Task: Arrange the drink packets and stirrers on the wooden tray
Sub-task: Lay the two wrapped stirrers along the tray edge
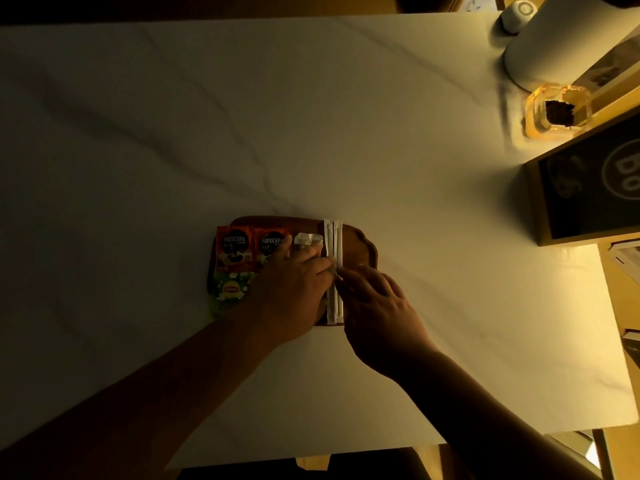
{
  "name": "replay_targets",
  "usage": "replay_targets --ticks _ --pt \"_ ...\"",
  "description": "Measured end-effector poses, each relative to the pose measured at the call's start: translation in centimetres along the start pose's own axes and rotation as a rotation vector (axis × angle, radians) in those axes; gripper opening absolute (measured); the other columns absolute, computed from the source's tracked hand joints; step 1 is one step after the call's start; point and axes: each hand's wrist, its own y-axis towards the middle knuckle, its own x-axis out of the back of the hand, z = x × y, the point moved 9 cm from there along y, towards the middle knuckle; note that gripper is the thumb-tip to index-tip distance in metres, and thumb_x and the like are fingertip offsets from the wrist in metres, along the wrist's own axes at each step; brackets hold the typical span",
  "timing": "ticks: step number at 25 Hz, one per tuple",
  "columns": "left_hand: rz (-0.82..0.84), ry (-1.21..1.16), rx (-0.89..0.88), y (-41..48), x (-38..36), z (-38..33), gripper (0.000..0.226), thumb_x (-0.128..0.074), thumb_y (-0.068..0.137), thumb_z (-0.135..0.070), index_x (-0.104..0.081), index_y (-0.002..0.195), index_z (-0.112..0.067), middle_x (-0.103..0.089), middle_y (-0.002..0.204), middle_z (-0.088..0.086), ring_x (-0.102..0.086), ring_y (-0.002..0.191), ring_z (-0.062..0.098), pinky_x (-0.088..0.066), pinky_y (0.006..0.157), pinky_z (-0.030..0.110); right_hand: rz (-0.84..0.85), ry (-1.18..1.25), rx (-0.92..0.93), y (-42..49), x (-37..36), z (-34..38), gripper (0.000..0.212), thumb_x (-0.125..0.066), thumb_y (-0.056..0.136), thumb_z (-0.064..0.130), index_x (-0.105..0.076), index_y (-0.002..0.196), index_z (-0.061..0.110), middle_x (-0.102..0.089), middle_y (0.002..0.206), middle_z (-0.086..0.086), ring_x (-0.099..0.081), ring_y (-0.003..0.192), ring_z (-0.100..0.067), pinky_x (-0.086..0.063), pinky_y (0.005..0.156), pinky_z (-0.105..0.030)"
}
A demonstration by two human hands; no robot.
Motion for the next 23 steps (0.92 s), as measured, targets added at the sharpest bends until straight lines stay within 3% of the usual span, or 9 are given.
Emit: replay_targets --ticks 7,10,13,16,17,19,21,23 --pt "0.023 0.035 -0.033 -0.1 0.0 -0.3 0.048 -0.056 0.093 -0.038 -0.052 0.138 -0.022 -0.047 0.153 0.001 -0.030 0.148 0.027 -0.021 0.118 0.059 -0.011 0.040 -0.021 0.2 0.3 0.0 0.056 -0.061 0.083 0.028 -0.053 0.139 0.027 -0.049 0.150 0.001 -0.034 0.140 -0.030 -0.030 0.110 -0.047" --pt "-0.034 -0.041 -0.028 -0.8 0.7 -0.5 0.045 -0.058 0.092 -0.038 -0.058 0.132 -0.016 -0.046 0.152 0.007 -0.034 0.145 0.030 -0.027 0.118 0.052 -0.083 0.095 -0.058 0.6 1.4 -0.1 0.048 -0.054 0.087 0.033 -0.057 0.134 0.027 -0.054 0.144 0.001 -0.037 0.139 -0.030 -0.032 0.109 -0.047" --pt "-0.331 -0.381 0.225 -3.6 3.6 3.5 0.031 -0.055 0.091 -0.034 -0.065 0.113 -0.015 -0.060 0.131 0.009 -0.054 0.124 0.026 -0.045 0.102 0.036 -0.222 0.288 -0.251 0.5 3.5 -2.3 0.041 -0.044 0.087 0.038 -0.053 0.127 0.032 -0.055 0.131 0.005 -0.045 0.124 -0.020 -0.046 0.097 -0.037" --pt "-0.516 -0.469 0.683 -8.6 4.0 11.3 0.030 -0.053 0.090 -0.036 -0.062 0.112 -0.020 -0.061 0.115 0.006 -0.059 0.107 0.024 -0.044 0.086 0.032 -0.249 0.662 -0.542 0.1 2.9 -5.6 0.040 -0.053 0.086 0.039 -0.052 0.126 0.033 -0.055 0.117 0.010 -0.058 0.094 -0.006 -0.055 0.064 -0.017" --pt "-0.481 -0.507 0.837 -9.9 3.2 13.8 0.034 -0.053 0.090 -0.037 -0.062 0.117 -0.020 -0.061 0.118 0.008 -0.059 0.108 0.026 -0.044 0.086 0.034 -0.213 0.767 -0.628 0.0 2.1 -6.4 0.043 -0.055 0.088 0.036 -0.052 0.130 0.030 -0.056 0.114 0.010 -0.060 0.088 -0.005 -0.052 0.056 -0.013" --pt "-0.308 -0.603 1.021 -11.2 0.8 17.2 0.040 -0.053 0.092 -0.036 -0.061 0.126 -0.016 -0.062 0.127 0.012 -0.059 0.115 0.031 -0.044 0.090 0.038 -0.121 0.902 -0.744 -0.1 0.5 -7.2 0.044 -0.057 0.093 0.028 -0.052 0.136 0.022 -0.063 0.110 0.005 -0.064 0.085 -0.006 -0.053 0.057 -0.015" --pt "-0.092 -0.640 0.980 -10.5 -1.4 17.9 0.037 -0.048 0.098 -0.029 -0.062 0.126 -0.010 -0.062 0.131 0.017 -0.057 0.119 0.035 -0.041 0.092 0.037 -0.071 0.968 -0.801 -0.3 -0.4 -7.6 0.040 -0.056 0.095 0.022 -0.055 0.134 0.018 -0.070 0.103 0.002 -0.068 0.085 -0.008 -0.058 0.066 -0.025" --pt "-0.019 -0.711 0.940 -9.8 -2.0 17.9 0.036 -0.042 0.101 -0.028 -0.064 0.120 -0.006 -0.062 0.127 0.020 -0.058 0.114 0.037 -0.044 0.094 0.038 -0.062 1.020 -0.836 -0.4 -0.8 -7.9 0.031 -0.055 0.095 0.019 -0.061 0.125 0.018 -0.073 0.093 0.004 -0.070 0.079 -0.010 -0.059 0.063 -0.027"
